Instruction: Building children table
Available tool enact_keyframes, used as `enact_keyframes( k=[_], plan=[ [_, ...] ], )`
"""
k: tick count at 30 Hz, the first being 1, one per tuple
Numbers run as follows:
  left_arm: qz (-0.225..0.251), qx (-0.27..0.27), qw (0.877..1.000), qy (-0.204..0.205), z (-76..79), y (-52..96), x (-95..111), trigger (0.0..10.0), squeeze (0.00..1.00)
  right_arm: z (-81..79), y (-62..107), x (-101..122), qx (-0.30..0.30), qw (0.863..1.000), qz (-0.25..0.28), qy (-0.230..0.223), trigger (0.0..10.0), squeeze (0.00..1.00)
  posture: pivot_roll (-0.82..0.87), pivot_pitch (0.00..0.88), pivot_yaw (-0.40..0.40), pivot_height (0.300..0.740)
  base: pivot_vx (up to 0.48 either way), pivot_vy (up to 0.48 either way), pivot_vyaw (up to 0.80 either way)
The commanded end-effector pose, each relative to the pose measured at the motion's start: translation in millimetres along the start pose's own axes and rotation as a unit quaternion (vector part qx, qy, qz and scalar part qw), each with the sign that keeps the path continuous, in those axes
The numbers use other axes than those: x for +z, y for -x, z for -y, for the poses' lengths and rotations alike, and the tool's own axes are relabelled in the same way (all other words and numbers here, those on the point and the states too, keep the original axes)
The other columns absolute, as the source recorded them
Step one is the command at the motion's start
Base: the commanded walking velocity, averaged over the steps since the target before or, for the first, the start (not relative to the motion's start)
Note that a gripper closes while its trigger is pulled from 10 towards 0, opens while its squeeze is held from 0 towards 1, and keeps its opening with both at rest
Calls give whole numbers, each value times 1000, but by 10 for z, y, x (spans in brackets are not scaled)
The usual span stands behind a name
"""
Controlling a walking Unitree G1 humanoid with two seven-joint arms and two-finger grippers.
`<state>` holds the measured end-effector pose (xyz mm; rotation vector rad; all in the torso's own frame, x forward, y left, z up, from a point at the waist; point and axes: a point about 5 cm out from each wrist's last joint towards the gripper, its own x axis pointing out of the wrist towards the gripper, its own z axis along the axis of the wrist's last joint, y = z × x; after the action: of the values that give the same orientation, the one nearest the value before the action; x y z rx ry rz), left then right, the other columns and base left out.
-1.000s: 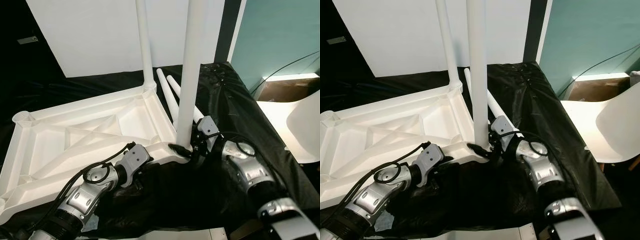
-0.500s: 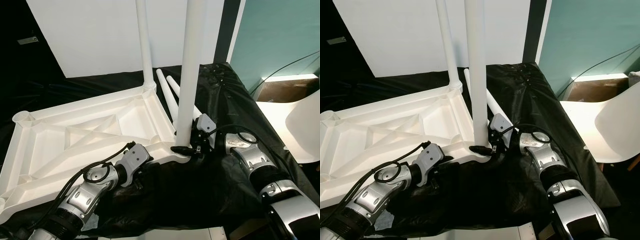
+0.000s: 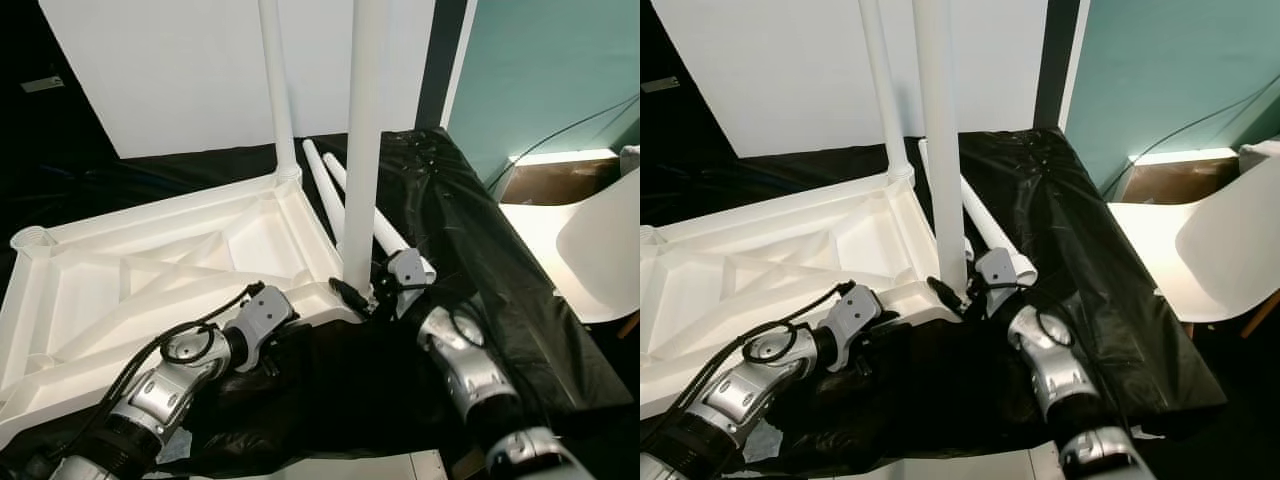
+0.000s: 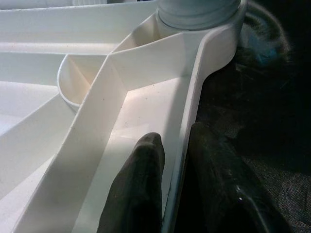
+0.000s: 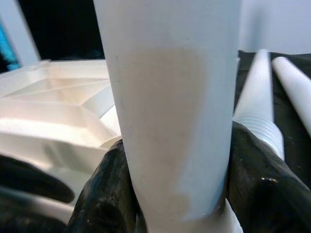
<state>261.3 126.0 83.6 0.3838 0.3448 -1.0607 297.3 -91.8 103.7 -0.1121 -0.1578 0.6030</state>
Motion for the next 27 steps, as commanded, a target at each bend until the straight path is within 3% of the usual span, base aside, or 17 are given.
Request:
enact_keyframes(
  k=[1, 2, 7, 11, 12, 13, 14, 18, 19, 20, 21, 27],
  plan=[
    [-55, -186, 980, 37, 471, -37, -309, 10000, 0, 236, 66, 38, -93, 996, 0, 6, 0, 0, -7, 0, 25, 740, 0, 0, 0],
    [-55, -186, 980, 37, 471, -37, -309, 10000, 0, 236, 66, 38, -93, 996, 0, 6, 0, 0, -7, 0, 25, 740, 0, 0, 0],
    [-56, -184, 981, 37, 462, -13, -311, 10000, 0, 351, 122, 59, -208, 978, 8, -2, 0, 0, 3, 0, 25, 740, 0, 0, 0],
    [-56, -184, 980, 38, 467, -9, -314, 10000, 0, 331, 97, 69, -214, 977, 11, -16, 0, 0, 5, 0, 24, 740, 0, 0, 0],
    [-56, -185, 980, 39, 472, -8, -315, 10000, 0, 305, 89, 84, -208, 978, 9, -3, 10000, 0, 2, 0, 26, 740, 0, 0, 0],
    [-56, -185, 980, 39, 472, -8, -315, 10000, 0, 305, 89, 84, -208, 978, 9, -3, 10000, 0, 2, 0, 26, 740, 0, 0, 0],
    [-56, -185, 980, 40, 476, -9, -313, 10000, 0, 272, 62, 107, -181, 983, 10, 6, 10000, 1000, -4, 0, 27, 740, 0, 0, 0],
    [-56, -187, 980, 40, 480, -15, -311, 10000, 0, 286, -9, 215, -125, 992, 31, -2, 10000, 1000, -14, 0, 30, 740, 0, 0, 0],
    [-56, -188, 980, 40, 481, -21, -309, 10000, 0, 305, -41, 264, -95, 995, 39, -2, 10000, 573, -19, 0, 28, 740, 0, 0, 0],
    [-56, -188, 980, 40, 481, -21, -309, 10000, 0, 305, -41, 264, -95, 995, 39, -2, 10000, 573, -19, 0, 28, 740, 0, 0, 0],
    [-56, -189, 980, 39, 482, -30, -306, 10000, 0, 336, -70, 306, -58, 997, 43, 3, 10000, 0, -23, 0, 29, 740, 0, 0, 0],
    [-55, -191, 979, 38, 476, -53, -300, 10000, 0, 436, -118, 378, 24, 999, 35, 25, 10000, 0, -26, 0, 28, 740, 0, 0, 0]
  ],
)
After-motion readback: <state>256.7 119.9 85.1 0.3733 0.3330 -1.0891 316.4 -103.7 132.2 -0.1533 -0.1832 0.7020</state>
